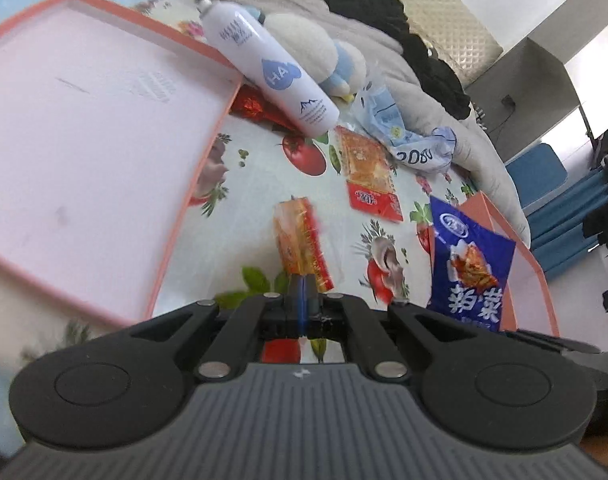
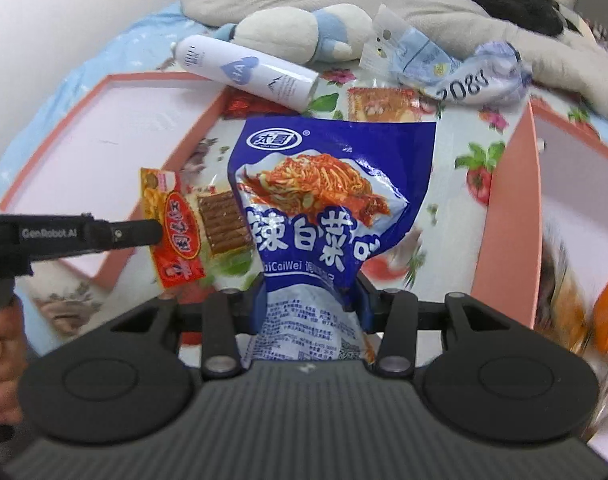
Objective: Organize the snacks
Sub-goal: 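Carry the blue bag with the right tool while the left tool grasps a small orange packet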
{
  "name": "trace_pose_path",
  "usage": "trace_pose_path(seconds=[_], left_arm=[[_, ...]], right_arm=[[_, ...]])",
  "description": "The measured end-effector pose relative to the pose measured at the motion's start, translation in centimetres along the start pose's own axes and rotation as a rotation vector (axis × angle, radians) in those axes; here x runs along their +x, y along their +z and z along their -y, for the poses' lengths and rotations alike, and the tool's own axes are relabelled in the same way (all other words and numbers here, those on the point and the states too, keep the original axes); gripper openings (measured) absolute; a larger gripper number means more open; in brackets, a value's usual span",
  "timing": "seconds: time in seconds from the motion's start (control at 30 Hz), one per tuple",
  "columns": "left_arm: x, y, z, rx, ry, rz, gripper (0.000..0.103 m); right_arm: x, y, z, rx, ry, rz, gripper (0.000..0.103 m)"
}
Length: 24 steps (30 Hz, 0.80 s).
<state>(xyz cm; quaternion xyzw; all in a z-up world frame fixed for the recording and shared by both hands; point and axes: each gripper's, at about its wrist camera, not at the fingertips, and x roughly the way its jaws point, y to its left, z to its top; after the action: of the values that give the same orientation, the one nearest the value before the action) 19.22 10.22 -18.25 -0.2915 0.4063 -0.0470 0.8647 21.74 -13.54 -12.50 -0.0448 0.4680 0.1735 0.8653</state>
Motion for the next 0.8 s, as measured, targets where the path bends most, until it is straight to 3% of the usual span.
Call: trace_pose_path(seconds=[0.17,0.33,0.57,0.8], left_arm=[[-3.7,-3.5,1.0,0.008,0.024,0.024,0.000],[-6.1,-6.1,0.7,-0.020,0.037,0.008,0.000],[-7.8,-8.6,0.5,-0.035,0.052,-0.027,0.000],[-7.0,-10.4,0.7,0.039,0.076,-0.111,0.000]], right_arm=[[-1.5,-3.1,-0.4,0.071,0.034,0.013,0.046],[-2.2,-5.5,-0.4,0.093,0.006,0.024,0.046],[-1.8,-8.2,0.0,0.153,-0.019,0.024,0.046],[0.1,-11.1,-0.4,0.190,-0.018,-0.011,0.046]])
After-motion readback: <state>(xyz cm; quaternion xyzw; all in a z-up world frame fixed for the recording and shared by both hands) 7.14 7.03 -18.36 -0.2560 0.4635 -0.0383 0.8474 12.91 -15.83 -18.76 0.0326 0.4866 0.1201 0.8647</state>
